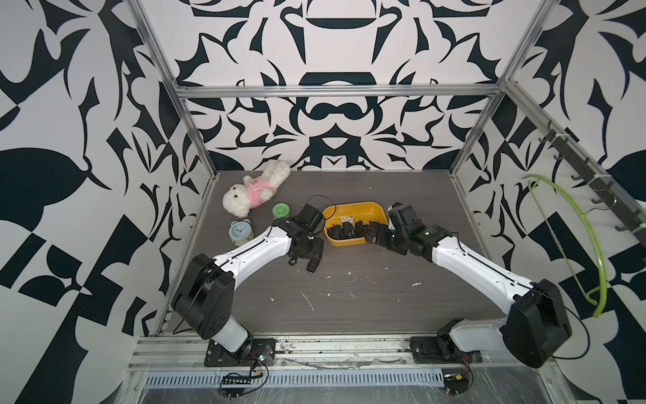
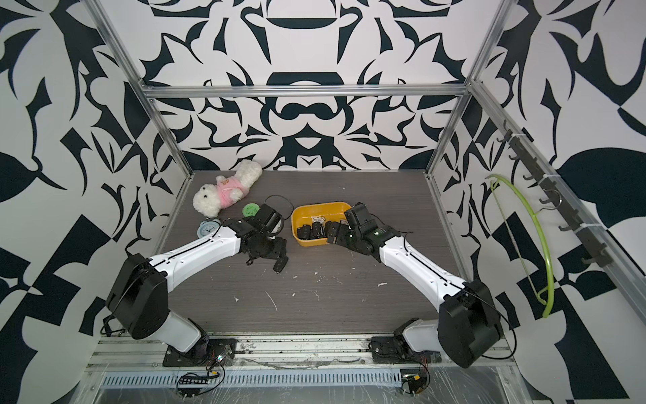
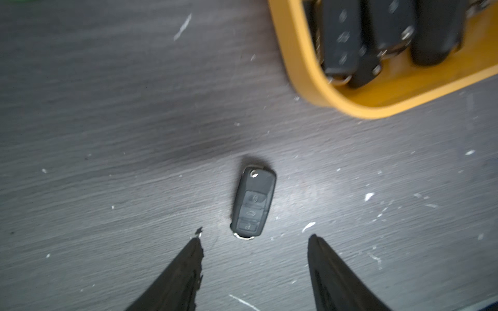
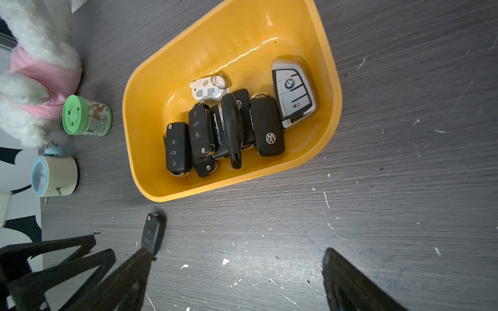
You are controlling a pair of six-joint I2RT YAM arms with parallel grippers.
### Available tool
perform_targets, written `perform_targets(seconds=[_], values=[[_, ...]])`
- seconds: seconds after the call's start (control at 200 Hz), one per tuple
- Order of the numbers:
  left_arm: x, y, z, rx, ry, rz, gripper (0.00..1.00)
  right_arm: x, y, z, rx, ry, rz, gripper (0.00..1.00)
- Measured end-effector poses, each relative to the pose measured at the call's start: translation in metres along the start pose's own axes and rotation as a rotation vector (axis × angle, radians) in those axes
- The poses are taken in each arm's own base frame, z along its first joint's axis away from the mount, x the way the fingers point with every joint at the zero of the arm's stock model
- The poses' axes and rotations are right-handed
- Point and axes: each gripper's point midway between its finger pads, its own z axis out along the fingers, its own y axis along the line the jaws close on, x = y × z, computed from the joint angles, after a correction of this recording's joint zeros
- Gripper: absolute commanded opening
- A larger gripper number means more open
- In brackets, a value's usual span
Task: Place the car key into the storage box
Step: Pick up the car key from the center of the board.
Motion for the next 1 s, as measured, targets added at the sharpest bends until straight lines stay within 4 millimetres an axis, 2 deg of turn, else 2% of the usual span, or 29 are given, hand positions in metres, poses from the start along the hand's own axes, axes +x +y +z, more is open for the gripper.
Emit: perform_targets(seconds=[0.14, 0.415, 0.58, 1.005], values=[[0.01, 0.001, 0.011, 0.001, 0.047, 0.009, 0.69, 0.001, 0.0, 0.001, -0.003, 0.007, 0.003, 1.0], [0.026, 0.005, 0.045, -0.024, 0.162, 0.021, 0.65, 0.002, 0.001, 0.001, -0.005, 0.011, 0.003, 1.0], [0.032, 0.008, 0.056, -0.038, 0.194, 0.024, 0.63, 0.002, 0.001, 0.001, -0.004, 0.011, 0.003, 1.0], [0.017, 0.003, 0.066, -0.039, 0.178, 0.034, 0.59, 0.002, 0.001, 0.001, -0.003, 0.011, 0.008, 1.0]])
